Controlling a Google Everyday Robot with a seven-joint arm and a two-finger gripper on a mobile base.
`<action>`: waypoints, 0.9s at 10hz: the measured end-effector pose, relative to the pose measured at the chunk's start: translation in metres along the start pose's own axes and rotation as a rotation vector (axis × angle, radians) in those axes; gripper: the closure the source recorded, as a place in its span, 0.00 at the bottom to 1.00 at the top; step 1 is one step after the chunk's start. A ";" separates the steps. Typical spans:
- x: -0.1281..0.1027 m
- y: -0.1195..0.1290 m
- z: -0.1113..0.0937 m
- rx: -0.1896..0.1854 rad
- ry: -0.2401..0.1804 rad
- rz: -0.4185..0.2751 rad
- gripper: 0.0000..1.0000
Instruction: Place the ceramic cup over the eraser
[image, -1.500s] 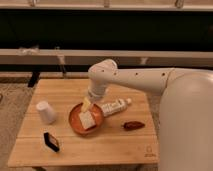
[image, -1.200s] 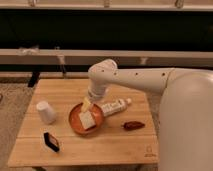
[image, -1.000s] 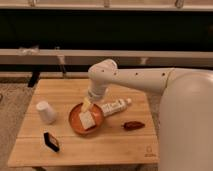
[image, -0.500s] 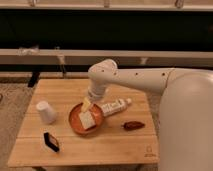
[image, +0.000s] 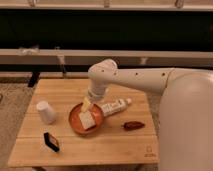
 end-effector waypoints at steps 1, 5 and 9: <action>0.000 0.000 0.000 0.000 0.000 0.000 0.20; 0.000 0.000 0.000 0.000 0.000 0.000 0.20; -0.010 0.013 -0.004 -0.009 0.007 -0.080 0.20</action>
